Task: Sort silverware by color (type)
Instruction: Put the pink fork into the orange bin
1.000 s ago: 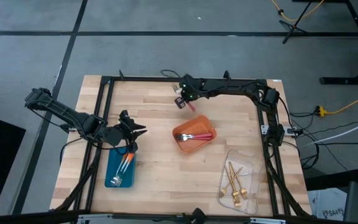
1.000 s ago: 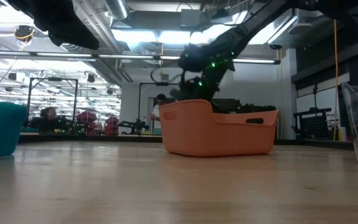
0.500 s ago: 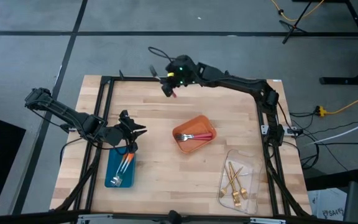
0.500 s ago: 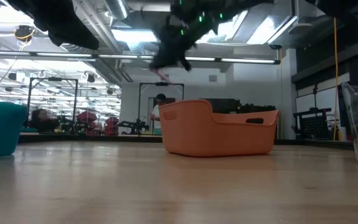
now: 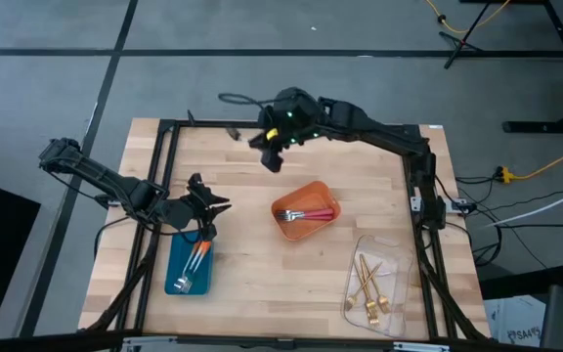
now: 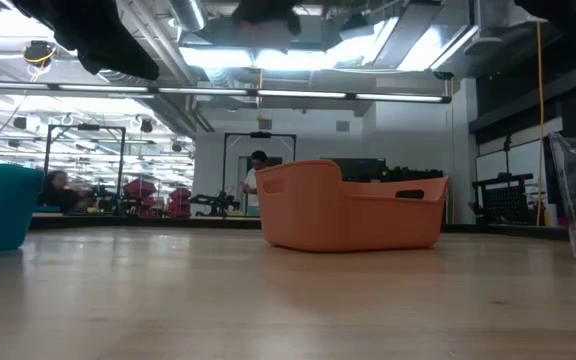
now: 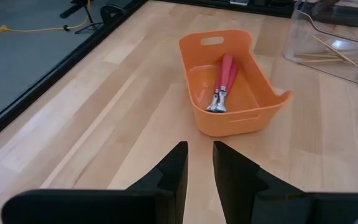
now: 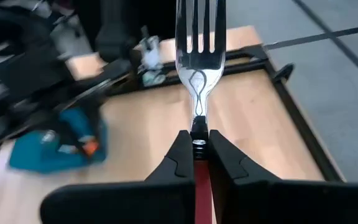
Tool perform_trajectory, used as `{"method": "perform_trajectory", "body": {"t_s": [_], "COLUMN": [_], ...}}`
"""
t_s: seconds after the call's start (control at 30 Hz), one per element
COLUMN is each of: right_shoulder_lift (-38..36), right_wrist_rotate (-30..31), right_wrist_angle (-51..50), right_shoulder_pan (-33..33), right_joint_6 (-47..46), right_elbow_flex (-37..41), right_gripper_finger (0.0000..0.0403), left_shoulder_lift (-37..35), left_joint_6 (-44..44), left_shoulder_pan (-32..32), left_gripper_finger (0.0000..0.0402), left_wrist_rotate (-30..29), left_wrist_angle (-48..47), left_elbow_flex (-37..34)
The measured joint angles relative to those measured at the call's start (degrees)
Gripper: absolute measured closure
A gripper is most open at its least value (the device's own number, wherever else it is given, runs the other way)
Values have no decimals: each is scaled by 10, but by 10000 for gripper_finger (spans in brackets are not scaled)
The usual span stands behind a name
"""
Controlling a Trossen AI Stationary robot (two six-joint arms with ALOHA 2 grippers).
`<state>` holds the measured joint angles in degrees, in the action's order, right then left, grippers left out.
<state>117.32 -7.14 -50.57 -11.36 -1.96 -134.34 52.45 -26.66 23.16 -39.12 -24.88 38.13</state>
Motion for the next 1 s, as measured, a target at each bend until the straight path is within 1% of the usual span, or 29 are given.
{"method": "perform_trajectory", "body": {"t_s": [0.1,0.2,0.3,0.53,0.7,0.83,0.9,1.0], "right_shoulder_lift": [-10,-15,-15,-15,-14,-3,0,-1], "right_wrist_rotate": [0,0,0,1,32,73,80,81], "right_wrist_angle": [-28,-66,-107,-221,-291,-334,-348,-344], "right_shoulder_pan": [24,46,69,123,152,165,167,167], "right_joint_6": [8,8,8,16,41,58,63,65], "right_elbow_flex": [-2,-5,-6,-6,-6,-6,-5,23], "right_gripper_finger": [400,400,401,401,400,401,400,400], "left_shoulder_lift": [-6,-29,-58,-160,-231,-280,-308,-351], "left_joint_6": [3,4,24,129,203,209,208,191], "left_shoulder_pan": [0,4,11,22,21,21,21,21], "left_gripper_finger": [332,332,332,332,332,332,332,332], "left_wrist_rotate": [13,18,18,20,37,62,72,72], "left_wrist_angle": [-1,-1,-2,-4,-20,-40,-41,-33], "left_elbow_flex": [0,0,0,0,0,-6,-24,-64]}}
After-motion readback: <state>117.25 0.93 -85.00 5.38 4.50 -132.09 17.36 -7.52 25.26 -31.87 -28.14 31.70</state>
